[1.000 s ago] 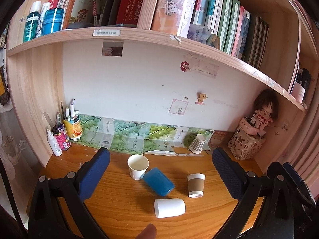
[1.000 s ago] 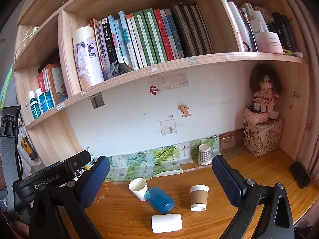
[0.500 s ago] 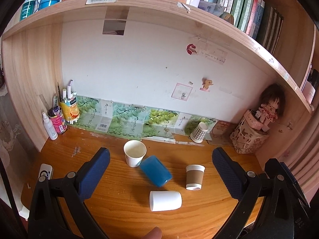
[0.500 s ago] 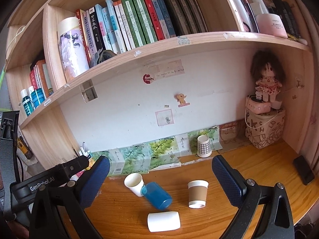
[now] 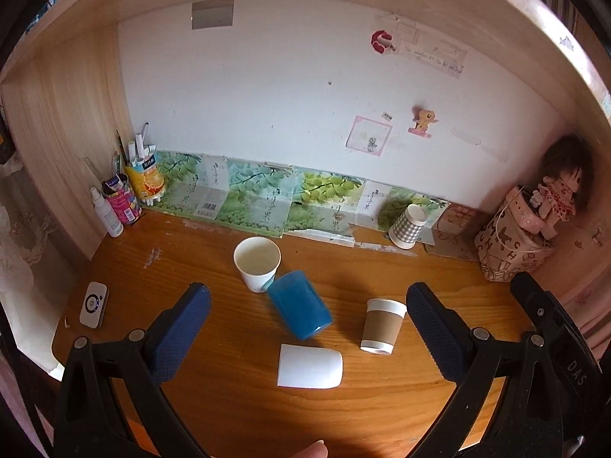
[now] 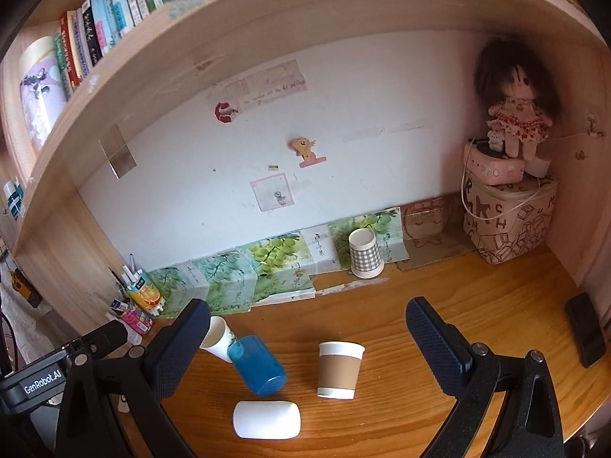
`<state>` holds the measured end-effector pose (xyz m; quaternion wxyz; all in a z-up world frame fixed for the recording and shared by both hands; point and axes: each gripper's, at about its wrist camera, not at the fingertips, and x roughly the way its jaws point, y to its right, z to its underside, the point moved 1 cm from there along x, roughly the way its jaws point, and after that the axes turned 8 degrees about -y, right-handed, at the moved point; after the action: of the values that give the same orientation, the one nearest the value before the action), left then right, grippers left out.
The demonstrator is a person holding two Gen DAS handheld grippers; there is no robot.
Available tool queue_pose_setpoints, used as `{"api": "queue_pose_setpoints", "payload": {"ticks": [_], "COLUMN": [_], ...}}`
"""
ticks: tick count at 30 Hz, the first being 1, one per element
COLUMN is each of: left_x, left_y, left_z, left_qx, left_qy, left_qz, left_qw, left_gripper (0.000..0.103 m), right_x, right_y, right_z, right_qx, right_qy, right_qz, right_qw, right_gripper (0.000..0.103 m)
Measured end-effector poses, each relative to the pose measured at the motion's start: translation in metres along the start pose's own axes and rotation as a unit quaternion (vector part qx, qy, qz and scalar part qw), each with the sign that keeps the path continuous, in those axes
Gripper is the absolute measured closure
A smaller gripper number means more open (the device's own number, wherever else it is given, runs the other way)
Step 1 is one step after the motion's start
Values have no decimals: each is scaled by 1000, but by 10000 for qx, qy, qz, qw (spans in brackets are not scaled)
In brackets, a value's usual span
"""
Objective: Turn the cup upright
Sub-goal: 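Move the right tool toward the gray checkered cup by the wall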
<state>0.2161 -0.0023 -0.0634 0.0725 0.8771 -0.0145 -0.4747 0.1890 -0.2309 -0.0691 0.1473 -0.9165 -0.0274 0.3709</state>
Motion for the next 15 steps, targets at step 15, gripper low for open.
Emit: {"api": "queue_pose_setpoints", "payload": {"ticks": [15], "left_x": [63], "left_y": [50], "left_z": [14], "left_qx": [-756], "left_qy": [-855], "left_qz": [-601], "left_qw": [9916], "left_gripper": [1], "right_x": [71], "right_y": [33], "right_z": [-38], "right_qx": [-2333], "right_qy": [-510], "right_qz": [131], "right_qw": [9710], "right_gripper": [0]}}
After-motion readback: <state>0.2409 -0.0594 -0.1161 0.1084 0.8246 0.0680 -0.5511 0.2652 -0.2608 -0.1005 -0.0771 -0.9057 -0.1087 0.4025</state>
